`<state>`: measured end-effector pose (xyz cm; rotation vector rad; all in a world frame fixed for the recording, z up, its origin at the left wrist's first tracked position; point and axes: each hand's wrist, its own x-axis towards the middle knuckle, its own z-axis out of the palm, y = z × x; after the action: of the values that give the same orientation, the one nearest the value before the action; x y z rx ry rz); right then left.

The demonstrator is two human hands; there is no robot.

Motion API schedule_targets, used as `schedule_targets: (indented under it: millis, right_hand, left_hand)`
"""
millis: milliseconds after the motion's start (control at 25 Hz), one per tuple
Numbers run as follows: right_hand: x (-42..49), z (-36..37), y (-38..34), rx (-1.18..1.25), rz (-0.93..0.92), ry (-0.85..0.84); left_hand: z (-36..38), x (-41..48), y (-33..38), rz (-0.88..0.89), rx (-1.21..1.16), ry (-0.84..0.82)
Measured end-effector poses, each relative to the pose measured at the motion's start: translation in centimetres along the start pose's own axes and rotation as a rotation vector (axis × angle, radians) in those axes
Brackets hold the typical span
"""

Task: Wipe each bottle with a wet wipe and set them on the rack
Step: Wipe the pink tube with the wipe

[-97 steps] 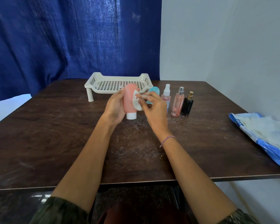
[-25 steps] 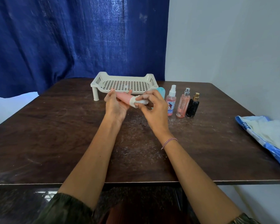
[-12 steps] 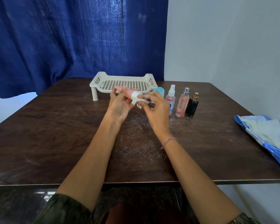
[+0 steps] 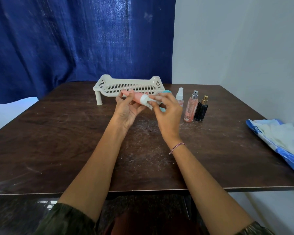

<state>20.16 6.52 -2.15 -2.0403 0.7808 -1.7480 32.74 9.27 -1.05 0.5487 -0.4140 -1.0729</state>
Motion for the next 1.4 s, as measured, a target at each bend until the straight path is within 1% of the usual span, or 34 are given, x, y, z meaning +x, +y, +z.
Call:
schedule_targets:
  millis: [120, 160, 240, 320, 440, 520, 640, 800, 1000, 1160, 1320, 1400]
  right_hand:
    - [-0.4, 0.1, -0.2, -0.049, -0.050, -0.146]
    - [-0.4, 0.1, -0.2, -0.068, -0.049, -0.165]
    - [-0.3, 0.0, -0.2, -0.085, -0.030, -0.137]
    - [-0.3, -0.1, -0.3, -0.109, -0.054, -0.104]
    - [-0.5, -0.1, -0.4, -0.201, -0.175, -0.160]
    - [-0.4, 0.0, -0.4, -0.228, -0.179, -0.181]
    - [0.0, 0.0, 0.1, -0.174, -0.037, -0.111]
    - [0.4, 0.2, 0.7, -0.148, 0.122, -0.098]
    - [0.3, 0.5, 0.7, -0.084, 0.190, -0.077]
    - [0.4, 0.4, 0.5, 0.043, 0.291, -0.094]
    - [0.7, 0.3, 0.7, 0.174, 0.532, -0.114]
    - [0.7, 0.4, 0.9, 0.290, 0.666, -0.159]
  left_hand:
    - [-0.2, 0.2, 0.1, 0.061, -0.034, 0.048]
    - [-0.2, 0.2, 0.1, 0.078, -0.029, 0.064]
    - [-0.2, 0.2, -0.1, 0.099, 0.016, 0.074]
    - [-0.1, 0.1, -0.3, 0.113, 0.089, 0.067]
    - [0.0, -0.1, -0.6, 0.131, 0.203, 0.037]
    - [0.0, -0.2, -0.7, 0.127, 0.268, -0.009]
    - [0.3, -0.5, -0.8, 0.097, 0.327, -0.058]
    - [0.5, -0.7, -0.7, 0.075, 0.286, -0.061]
    - [0.7, -0.8, -0.6, 0.062, 0.239, -0.053]
    - [0.6, -0.6, -0.6, 0.063, 0.134, -0.010]
    - [0.5, -0.6, -0.6, 0.050, 0.077, -0.001]
    - [0.6, -0.6, -0.5, 0.035, 0.009, 0.003]
